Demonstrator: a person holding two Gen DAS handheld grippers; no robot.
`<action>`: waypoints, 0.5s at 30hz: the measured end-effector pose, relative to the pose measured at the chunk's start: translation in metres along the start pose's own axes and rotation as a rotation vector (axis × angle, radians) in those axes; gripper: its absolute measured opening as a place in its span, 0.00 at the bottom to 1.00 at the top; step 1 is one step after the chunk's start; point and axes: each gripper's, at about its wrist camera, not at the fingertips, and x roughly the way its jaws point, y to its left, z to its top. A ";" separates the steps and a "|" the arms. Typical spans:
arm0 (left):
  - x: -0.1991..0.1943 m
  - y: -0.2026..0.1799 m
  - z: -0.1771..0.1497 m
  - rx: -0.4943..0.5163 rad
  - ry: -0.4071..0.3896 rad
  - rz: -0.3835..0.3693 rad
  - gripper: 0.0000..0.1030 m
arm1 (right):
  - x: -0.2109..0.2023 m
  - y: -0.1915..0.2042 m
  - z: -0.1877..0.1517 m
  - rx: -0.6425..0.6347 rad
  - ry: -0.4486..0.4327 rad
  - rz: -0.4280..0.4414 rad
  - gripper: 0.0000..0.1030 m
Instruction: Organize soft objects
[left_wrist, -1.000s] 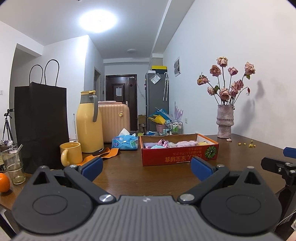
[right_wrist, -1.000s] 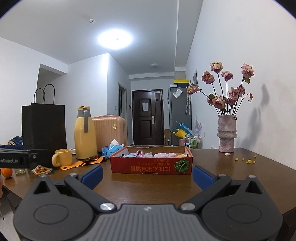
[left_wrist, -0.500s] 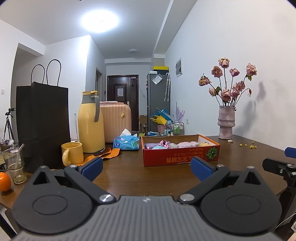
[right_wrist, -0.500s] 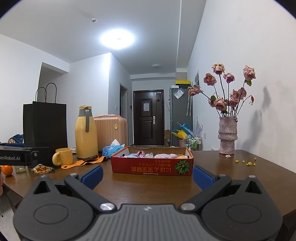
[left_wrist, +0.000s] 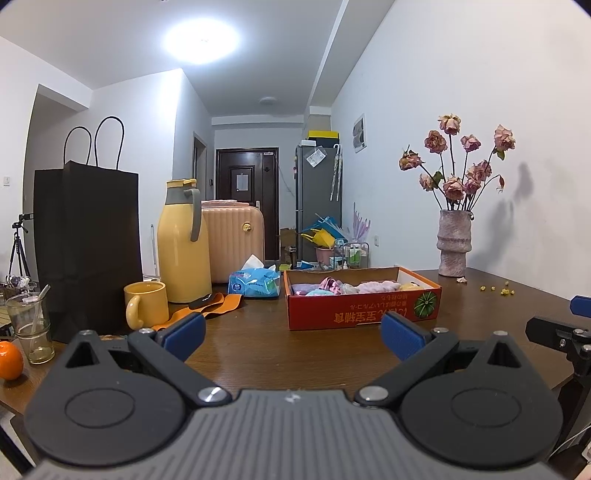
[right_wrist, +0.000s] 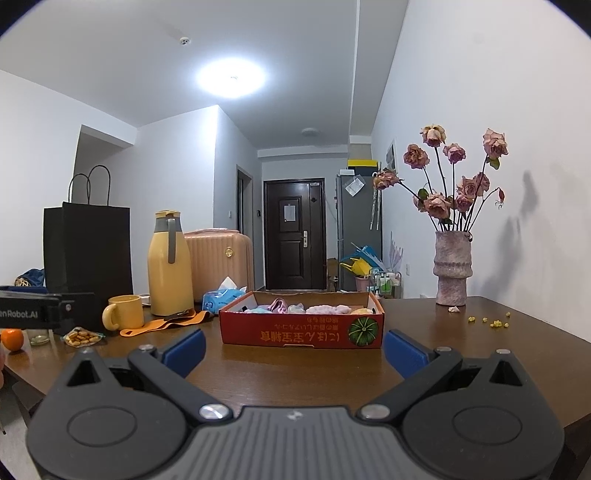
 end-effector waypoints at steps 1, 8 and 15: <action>0.000 0.000 0.000 0.000 0.000 0.000 1.00 | 0.000 0.000 0.000 -0.001 0.000 0.000 1.00; 0.000 0.001 0.000 0.000 -0.001 0.000 1.00 | 0.001 0.001 -0.001 -0.008 0.005 0.003 1.00; 0.000 0.001 0.000 -0.001 -0.001 0.001 1.00 | 0.000 0.000 0.002 -0.002 0.004 0.003 1.00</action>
